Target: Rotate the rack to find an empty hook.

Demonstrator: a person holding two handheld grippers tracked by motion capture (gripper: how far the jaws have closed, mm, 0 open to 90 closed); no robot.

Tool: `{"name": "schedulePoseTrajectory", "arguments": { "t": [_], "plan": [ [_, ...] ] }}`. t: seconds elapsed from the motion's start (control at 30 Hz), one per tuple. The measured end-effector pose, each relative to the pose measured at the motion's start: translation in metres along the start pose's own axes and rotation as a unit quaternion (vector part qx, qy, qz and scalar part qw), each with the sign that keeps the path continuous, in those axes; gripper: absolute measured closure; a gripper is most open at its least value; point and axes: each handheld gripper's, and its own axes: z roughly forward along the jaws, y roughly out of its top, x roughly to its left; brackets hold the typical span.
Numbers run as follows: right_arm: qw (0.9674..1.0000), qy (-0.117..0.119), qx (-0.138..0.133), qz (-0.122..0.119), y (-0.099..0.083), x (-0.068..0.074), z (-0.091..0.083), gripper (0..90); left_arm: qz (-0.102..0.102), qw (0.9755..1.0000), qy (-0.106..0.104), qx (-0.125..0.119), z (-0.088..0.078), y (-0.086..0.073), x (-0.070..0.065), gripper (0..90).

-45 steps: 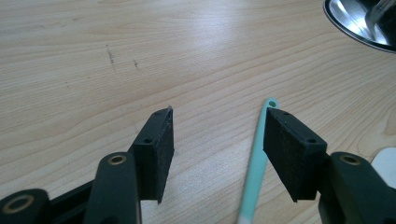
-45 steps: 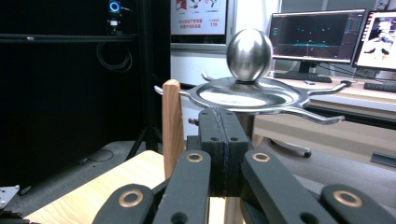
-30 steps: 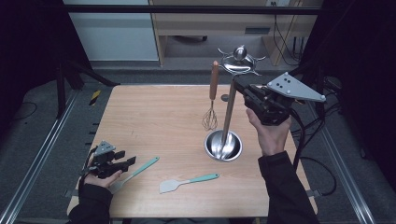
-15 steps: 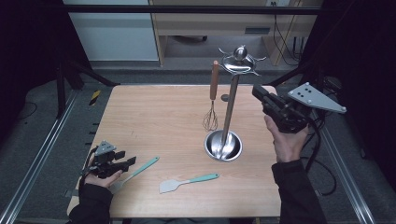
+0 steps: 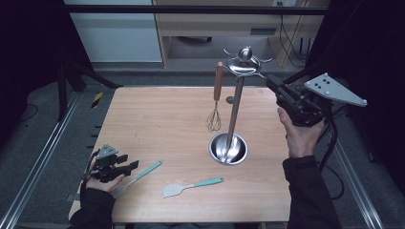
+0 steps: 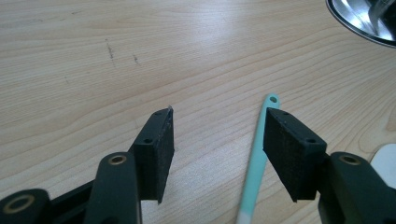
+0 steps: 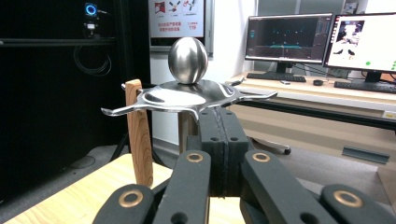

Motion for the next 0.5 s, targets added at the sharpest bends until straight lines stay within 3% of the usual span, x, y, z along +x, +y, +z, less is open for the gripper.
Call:
{"name": "schedulePoseTrajectory", "arguments": {
  "t": [0.5],
  "plan": [
    [0.9994, 0.029, 0.010, -0.017, -0.003, 0.014, 0.008, 90.0, 0.001, 1.0000, -0.002, 0.001, 0.000, 0.000, 0.000, 42.8]
  ]
}}
